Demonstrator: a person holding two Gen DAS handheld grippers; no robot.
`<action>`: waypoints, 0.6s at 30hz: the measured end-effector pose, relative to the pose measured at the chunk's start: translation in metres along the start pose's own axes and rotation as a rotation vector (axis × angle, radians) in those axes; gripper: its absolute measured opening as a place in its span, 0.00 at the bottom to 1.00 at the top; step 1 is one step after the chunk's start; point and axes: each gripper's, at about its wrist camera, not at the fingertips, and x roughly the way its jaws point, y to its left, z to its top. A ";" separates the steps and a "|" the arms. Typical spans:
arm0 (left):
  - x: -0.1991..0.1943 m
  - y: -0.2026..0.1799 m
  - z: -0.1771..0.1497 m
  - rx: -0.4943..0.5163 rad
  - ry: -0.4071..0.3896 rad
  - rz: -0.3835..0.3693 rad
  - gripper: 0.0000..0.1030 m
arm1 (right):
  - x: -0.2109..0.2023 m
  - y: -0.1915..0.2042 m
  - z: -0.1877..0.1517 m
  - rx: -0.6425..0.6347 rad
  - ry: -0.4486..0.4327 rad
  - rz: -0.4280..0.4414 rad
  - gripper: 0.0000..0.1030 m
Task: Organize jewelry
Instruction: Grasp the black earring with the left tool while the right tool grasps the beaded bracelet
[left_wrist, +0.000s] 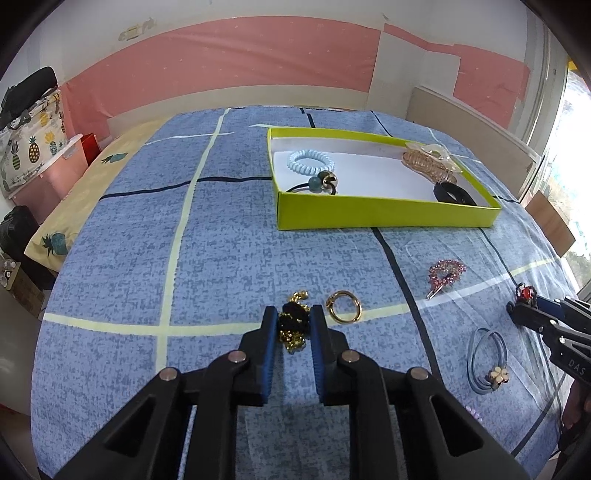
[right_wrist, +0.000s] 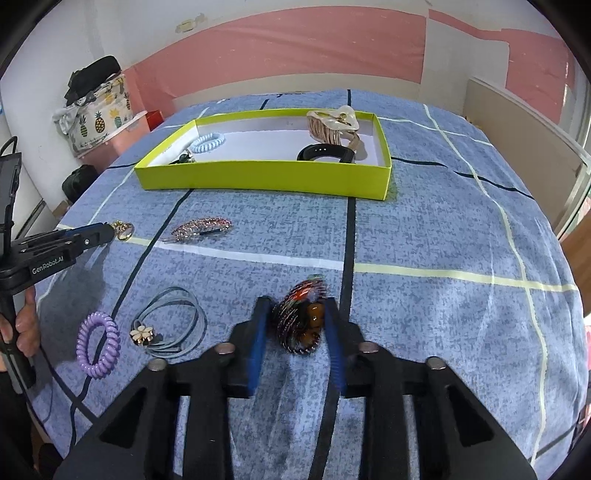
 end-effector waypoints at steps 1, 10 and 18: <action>-0.002 0.000 0.000 0.000 -0.007 0.001 0.17 | -0.001 0.000 -0.001 -0.003 0.000 0.003 0.26; -0.018 -0.001 -0.008 0.003 -0.039 -0.018 0.17 | -0.016 -0.004 -0.006 0.021 -0.033 0.028 0.26; -0.046 -0.008 -0.011 0.019 -0.085 -0.046 0.17 | -0.038 -0.005 -0.005 0.037 -0.093 0.057 0.26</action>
